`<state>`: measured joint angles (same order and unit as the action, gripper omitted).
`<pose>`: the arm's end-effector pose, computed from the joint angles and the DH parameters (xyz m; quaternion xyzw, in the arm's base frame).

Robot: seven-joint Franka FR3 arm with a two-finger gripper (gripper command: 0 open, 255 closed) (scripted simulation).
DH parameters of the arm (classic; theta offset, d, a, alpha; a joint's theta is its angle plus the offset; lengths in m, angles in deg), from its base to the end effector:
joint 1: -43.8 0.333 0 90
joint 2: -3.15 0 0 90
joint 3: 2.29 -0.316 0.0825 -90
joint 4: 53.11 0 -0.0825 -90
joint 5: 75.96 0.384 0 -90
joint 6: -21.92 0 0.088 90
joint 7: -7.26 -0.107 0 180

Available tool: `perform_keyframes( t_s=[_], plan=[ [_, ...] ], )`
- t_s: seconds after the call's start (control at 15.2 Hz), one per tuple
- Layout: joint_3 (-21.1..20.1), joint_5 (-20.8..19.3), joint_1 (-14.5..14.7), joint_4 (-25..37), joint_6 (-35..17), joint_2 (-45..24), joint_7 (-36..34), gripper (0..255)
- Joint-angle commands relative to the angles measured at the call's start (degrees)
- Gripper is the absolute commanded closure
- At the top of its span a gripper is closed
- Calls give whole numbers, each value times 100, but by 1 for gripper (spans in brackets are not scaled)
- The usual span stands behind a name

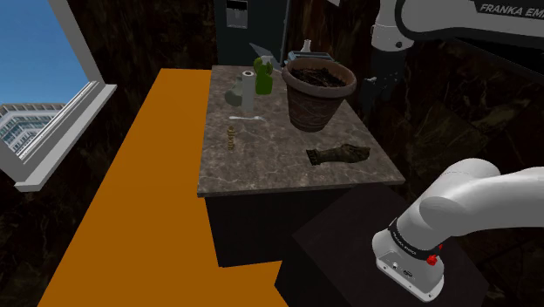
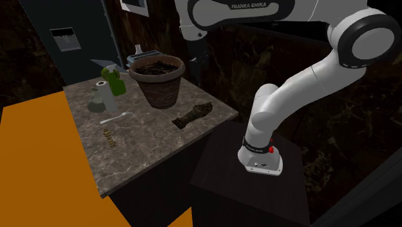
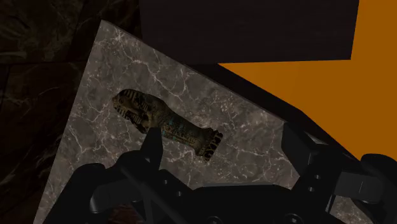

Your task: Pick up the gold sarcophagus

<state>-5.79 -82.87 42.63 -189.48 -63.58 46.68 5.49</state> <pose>0.3037 0.0034 0.5658 0.9946 -0.0057 -0.0621 0.0829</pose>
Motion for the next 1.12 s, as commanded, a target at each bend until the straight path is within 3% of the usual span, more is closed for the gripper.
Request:
perform_keyframes(
  t_s=[0.0, 0.53, 1.06],
  plan=[
    [0, 0, 0, 0, 0, 0, 0, 0],
    [886, -575, 198, -885, -1515, -596, 1757, 0],
    [1688, -971, 382, -1188, -3181, -1927, 3444, 0]
  ],
)
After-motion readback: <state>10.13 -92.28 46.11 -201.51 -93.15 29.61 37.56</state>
